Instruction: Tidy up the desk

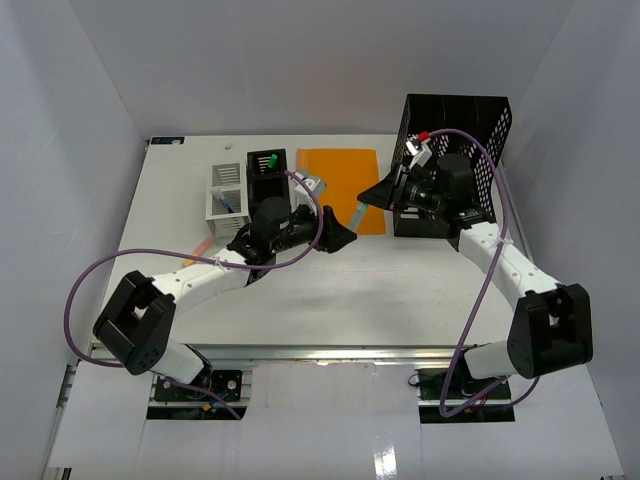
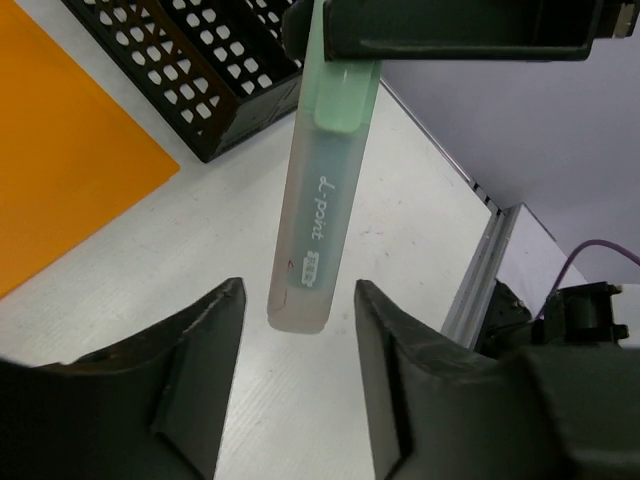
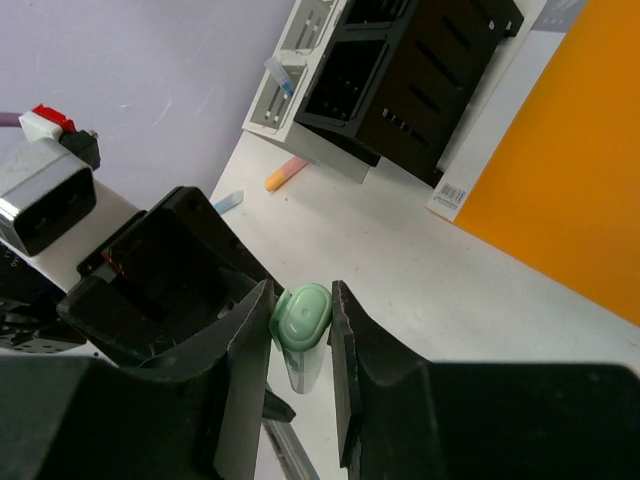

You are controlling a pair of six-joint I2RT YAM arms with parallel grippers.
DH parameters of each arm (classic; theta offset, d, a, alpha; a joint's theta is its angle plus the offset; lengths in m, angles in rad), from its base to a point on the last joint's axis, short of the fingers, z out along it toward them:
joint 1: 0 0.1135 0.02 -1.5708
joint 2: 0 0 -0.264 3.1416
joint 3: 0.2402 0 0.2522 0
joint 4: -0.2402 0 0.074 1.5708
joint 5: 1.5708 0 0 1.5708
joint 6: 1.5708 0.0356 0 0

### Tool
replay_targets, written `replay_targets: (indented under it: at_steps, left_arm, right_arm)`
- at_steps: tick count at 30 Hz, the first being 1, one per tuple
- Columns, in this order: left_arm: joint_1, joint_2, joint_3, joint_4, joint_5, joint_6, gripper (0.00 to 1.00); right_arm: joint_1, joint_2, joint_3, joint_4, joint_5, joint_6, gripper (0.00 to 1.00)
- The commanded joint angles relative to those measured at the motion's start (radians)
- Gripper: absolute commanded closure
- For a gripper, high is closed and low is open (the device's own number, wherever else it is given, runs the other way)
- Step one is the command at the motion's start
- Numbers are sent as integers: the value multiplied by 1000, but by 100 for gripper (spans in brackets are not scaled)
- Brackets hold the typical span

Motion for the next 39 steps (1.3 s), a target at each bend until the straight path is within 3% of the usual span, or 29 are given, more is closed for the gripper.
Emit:
replay_targets:
  at_steps: [1, 3, 10, 13, 18, 25, 30, 39]
  left_arm:
    - [-2, -84, 42, -16, -81, 39, 18]
    - [0, -158, 49, -70, -141, 101, 8]
    - [7, -397, 86, -349, -271, 240, 2]
    - [7, -554, 69, -495, -396, 249, 2]
    - [7, -755, 32, -640, -562, 198, 2]
    - [9, -923, -12, -780, -710, 105, 2]
    - [9, -986, -22, -862, -771, 54, 2]
    - [8, -1043, -43, -928, -822, 0, 2]
  right_arm:
    - [5, 64, 101, 2, -72, -78, 92]
    - [8, 132, 212, -47, -87, -142, 92]
    - [89, 375, 639, -215, -61, -298, 92]
    - [189, 513, 838, -254, 15, -395, 92]
    - [311, 713, 1073, -222, 134, -498, 92]
    - [421, 954, 1352, -35, 279, -613, 92]
    - [465, 1111, 1511, 117, 361, -619, 92]
    - [516, 1237, 1526, 260, 436, -666, 92]
